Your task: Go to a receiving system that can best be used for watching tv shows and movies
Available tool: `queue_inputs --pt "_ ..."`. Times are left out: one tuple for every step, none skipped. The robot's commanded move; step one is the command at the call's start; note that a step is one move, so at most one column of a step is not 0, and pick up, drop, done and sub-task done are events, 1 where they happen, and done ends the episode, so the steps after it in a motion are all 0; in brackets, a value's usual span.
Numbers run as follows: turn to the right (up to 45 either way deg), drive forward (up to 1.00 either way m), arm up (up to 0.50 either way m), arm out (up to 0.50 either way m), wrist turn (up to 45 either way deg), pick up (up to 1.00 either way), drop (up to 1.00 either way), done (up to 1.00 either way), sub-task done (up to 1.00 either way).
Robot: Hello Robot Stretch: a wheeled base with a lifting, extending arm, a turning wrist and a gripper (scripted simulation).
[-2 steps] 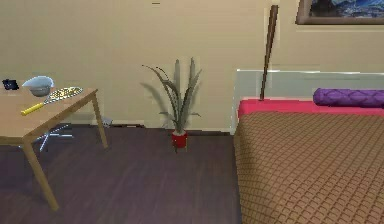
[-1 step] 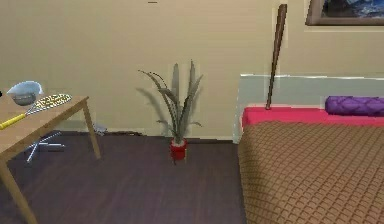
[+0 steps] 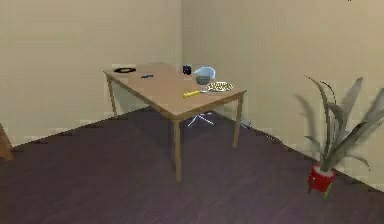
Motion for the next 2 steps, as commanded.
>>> queue_inputs --pt "-39.0 0.00 0.00 0.00 0.0 0.00 0.00 0.00 0.00" --pt "0.0 0.20 0.00 0.00 0.0 0.00 0.00 0.00 0.00"
